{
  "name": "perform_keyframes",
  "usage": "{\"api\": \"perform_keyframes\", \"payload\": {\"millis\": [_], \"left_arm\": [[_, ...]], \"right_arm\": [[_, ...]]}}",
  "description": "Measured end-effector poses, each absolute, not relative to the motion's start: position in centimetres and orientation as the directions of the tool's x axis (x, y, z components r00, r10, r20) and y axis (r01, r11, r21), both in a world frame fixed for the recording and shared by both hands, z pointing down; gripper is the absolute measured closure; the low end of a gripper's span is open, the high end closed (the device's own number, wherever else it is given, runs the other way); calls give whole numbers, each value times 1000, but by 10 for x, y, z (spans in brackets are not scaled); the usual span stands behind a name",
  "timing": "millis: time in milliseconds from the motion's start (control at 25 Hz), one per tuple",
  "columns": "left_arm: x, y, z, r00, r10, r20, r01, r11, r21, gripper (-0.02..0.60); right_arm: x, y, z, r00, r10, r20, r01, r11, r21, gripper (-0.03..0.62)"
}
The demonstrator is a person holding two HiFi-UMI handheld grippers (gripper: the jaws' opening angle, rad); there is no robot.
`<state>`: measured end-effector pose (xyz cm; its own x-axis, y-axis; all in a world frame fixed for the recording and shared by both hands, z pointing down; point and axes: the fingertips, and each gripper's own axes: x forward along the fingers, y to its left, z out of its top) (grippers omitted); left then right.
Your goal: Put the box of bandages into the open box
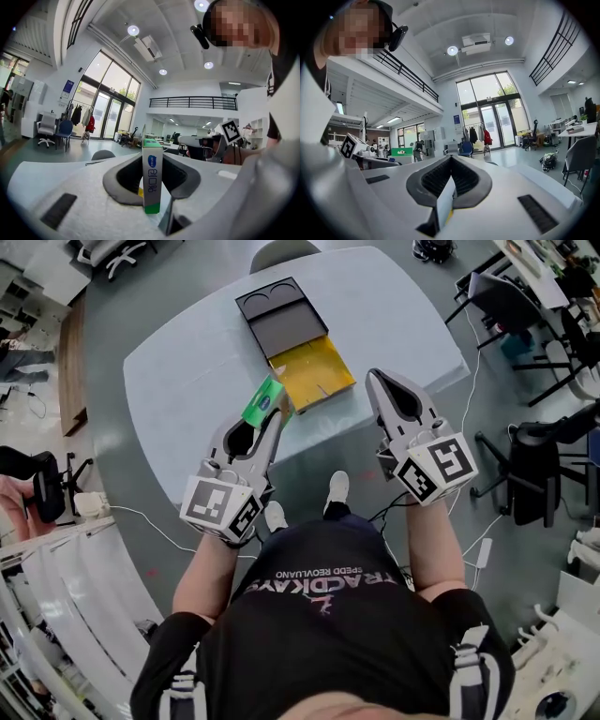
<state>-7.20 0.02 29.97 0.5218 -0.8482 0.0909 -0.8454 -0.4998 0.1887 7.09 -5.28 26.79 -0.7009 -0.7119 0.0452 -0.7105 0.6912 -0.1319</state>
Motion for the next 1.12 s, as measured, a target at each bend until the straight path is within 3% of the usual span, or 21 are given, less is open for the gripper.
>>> {"api": "perform_keyframes", "payload": {"millis": [1120], "left_arm": [[-12,-52,317,336,-926,173,-934,-304,191,481]], "right_arm": [[99,-128,281,-863,-503,48,-503,847,-170,583]]}}
